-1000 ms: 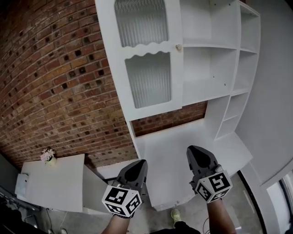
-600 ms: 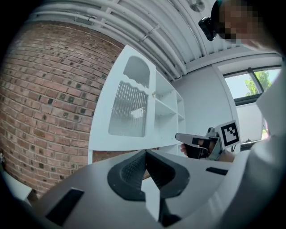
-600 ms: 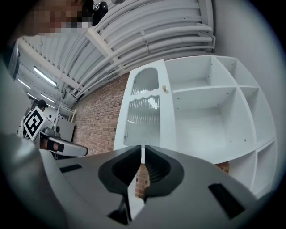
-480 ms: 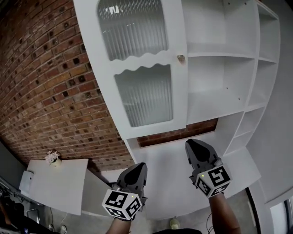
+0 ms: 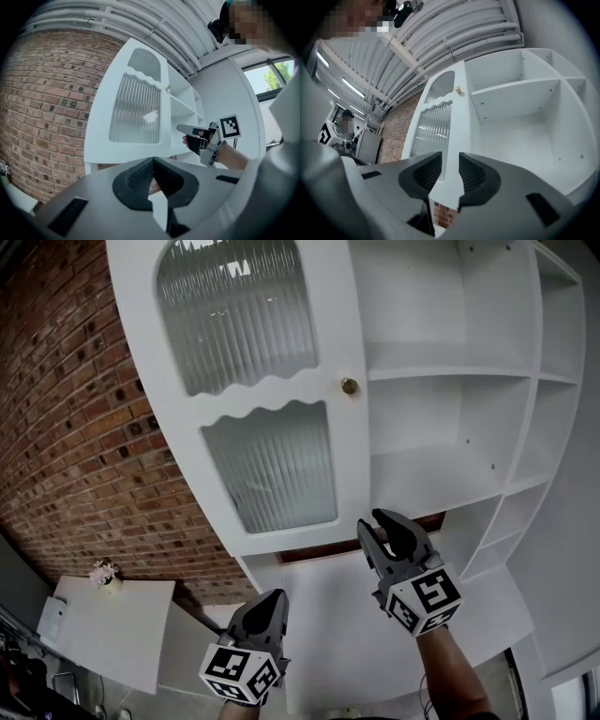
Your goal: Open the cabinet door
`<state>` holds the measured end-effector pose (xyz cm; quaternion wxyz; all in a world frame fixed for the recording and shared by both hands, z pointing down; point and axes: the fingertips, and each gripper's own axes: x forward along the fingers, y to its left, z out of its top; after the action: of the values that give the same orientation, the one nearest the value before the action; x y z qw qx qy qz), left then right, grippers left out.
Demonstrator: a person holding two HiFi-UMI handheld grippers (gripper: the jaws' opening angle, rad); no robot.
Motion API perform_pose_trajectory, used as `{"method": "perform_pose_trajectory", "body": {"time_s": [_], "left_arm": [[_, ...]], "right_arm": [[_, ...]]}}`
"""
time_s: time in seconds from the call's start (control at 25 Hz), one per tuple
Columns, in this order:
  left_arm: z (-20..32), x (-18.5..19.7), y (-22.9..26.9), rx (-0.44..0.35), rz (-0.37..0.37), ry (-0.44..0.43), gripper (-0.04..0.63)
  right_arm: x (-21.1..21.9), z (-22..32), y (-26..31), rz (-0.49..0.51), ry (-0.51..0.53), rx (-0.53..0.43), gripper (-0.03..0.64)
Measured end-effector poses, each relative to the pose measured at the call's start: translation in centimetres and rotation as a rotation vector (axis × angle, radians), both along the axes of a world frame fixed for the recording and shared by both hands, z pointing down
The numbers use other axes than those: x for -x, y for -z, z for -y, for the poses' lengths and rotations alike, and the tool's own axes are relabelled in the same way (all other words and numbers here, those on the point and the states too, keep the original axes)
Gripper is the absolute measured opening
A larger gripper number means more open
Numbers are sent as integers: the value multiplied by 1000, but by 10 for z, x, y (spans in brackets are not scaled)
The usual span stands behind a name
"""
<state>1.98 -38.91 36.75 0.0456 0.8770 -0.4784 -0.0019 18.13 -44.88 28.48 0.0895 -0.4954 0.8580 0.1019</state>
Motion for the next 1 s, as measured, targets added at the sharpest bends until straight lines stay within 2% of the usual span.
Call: {"method": "perform_pose_trajectory", "body": {"time_s": [0.4,0.6,0.76,1.0], "left_arm": [[23,-12,0,6,26,22,6],[29,-12,-3,17,31,36,6],[31,-10,-6,23,30,47,6],[28,-5,-7,28,27,57,6]], "right_arm": [[-17,42,45,80,13,-75,196],[-15,55,64,110,53,-93,252],[-9,57,74,121,69,-115,265],[5,56,78,77,68,-135,276]]}}
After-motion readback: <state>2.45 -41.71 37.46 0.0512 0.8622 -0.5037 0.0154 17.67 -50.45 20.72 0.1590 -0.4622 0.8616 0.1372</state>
